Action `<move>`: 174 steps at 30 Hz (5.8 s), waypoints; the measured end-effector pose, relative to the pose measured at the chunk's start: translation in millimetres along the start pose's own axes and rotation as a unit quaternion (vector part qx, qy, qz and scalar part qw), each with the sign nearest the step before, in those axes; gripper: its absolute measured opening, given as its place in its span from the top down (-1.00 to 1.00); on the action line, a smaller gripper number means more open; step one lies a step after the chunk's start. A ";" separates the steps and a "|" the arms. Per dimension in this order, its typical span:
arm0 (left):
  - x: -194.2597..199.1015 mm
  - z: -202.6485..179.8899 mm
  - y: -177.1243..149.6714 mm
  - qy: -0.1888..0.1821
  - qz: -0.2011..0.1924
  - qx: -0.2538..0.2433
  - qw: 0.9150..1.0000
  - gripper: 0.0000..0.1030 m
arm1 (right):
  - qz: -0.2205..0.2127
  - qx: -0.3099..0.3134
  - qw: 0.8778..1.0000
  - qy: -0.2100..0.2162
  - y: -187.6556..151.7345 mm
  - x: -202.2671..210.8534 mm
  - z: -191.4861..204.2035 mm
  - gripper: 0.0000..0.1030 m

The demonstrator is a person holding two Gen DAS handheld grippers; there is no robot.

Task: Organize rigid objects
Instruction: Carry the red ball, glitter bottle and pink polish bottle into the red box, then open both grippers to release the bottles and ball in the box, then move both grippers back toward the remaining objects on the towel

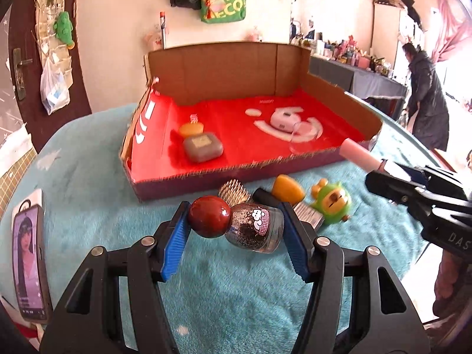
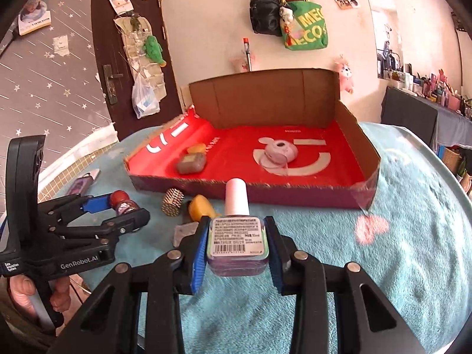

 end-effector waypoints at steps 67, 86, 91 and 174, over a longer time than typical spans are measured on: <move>-101.5 23.4 53.9 -0.052 0.124 0.058 0.989 -0.11 | 0.107 -0.043 0.990 0.079 51.9 -92.6 -18.9 0.26; -134.7 35.8 59.9 -0.008 0.125 0.062 0.990 -0.11 | 0.152 -0.061 0.985 0.055 39.8 -131.0 -34.7 0.26; -141.6 38.1 64.2 0.004 0.115 0.060 0.991 -0.11 | 0.144 -0.057 0.988 0.013 40.5 -133.6 -50.1 0.27; -92.6 38.9 76.4 0.030 0.049 0.065 0.996 -0.84 | 0.084 -0.061 0.994 -0.039 57.6 -102.8 -62.8 -0.55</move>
Point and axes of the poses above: each gripper's, at about its wrist camera, not at the fingertips, and x roughly against the way its jaws point, z to its left, y to its top, the point moved 8 cm from there along -x, roughly the way its jaws point, and after that the axes turned 7 degrees about x, right-handed, at the moved point
